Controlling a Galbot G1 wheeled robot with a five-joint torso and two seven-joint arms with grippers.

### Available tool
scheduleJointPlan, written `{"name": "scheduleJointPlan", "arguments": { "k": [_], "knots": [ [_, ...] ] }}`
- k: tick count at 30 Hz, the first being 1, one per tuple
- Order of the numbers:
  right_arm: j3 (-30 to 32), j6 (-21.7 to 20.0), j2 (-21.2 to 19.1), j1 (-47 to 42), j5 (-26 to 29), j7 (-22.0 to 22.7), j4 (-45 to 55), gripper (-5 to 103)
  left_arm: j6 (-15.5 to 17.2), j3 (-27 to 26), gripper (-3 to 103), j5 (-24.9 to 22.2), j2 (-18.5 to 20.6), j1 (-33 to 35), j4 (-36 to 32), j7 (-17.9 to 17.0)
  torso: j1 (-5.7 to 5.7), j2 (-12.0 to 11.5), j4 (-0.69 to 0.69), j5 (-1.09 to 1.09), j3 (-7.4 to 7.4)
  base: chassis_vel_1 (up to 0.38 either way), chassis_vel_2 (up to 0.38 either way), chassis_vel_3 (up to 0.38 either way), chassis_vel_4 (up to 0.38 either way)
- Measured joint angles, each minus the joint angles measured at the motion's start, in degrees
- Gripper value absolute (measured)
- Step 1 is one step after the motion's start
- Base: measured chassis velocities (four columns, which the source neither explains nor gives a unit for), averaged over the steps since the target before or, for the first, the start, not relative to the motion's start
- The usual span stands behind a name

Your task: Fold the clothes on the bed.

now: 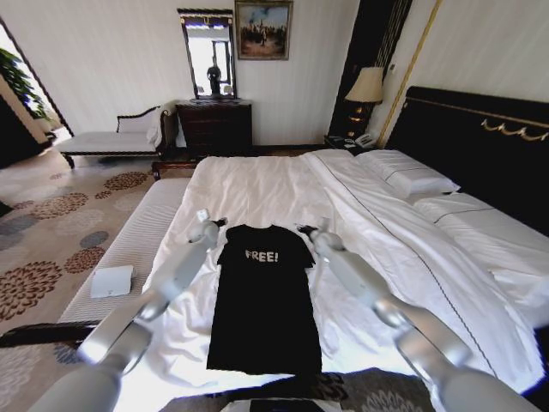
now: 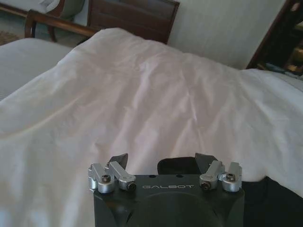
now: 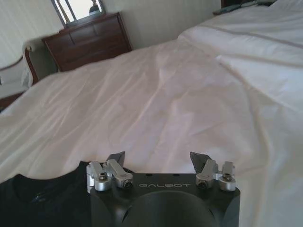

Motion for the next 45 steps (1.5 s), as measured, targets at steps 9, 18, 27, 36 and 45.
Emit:
{"name": "scheduleJointPlan", "arguments": {
  "k": [9, 18, 27, 36, 45],
  "knots": [
    [16.5, -0.1, -6.6, -24.8, 1.4, -0.5, 22.1, 99, -4.5, -15.3, 100, 11.5, 10.5, 31.0, -25.9, 10.3, -0.04, 0.0, 0.08, 0.00, -0.01, 0.000, 0.000, 0.000, 0.000],
    [32.8, 1.4, -1.2, -49.7, -4.1, -6.0, 35.7, 100, -6.7, -30.3, 100, 15.2, 5.2, 53.9, -37.4, 17.7, -0.01, 0.0, 0.04, 0.02, 0.00, 0.000, 0.000, 0.000, 0.000],
    [38.5, 11.5, 7.5, -62.6, -24.9, -12.2, 41.7, 100, -8.9, -36.1, 99, 16.7, 1.8, 62.3, -40.2, 22.5, -0.01, 0.0, 0.04, 0.02, 0.01, 0.000, 0.000, 0.000, 0.000],
    [39.8, 17.2, 15.0, -70.1, -31.8, -15.1, 43.5, 100, -10.2, -39.3, 97, 17.3, -1.3, 70.5, -43.4, 24.2, -0.01, 0.0, 0.05, 0.01, 0.00, 0.000, 0.000, 0.000, 0.000],
    [40.2, 20.5, 19.0, -74.4, -31.6, -16.4, 42.6, 100, -11.5, -38.9, 100, 19.4, -3.9, 79.9, -46.0, 25.9, -0.01, 0.0, 0.06, 0.02, 0.01, 0.000, 0.000, 0.000, 0.000]
  ]
}}
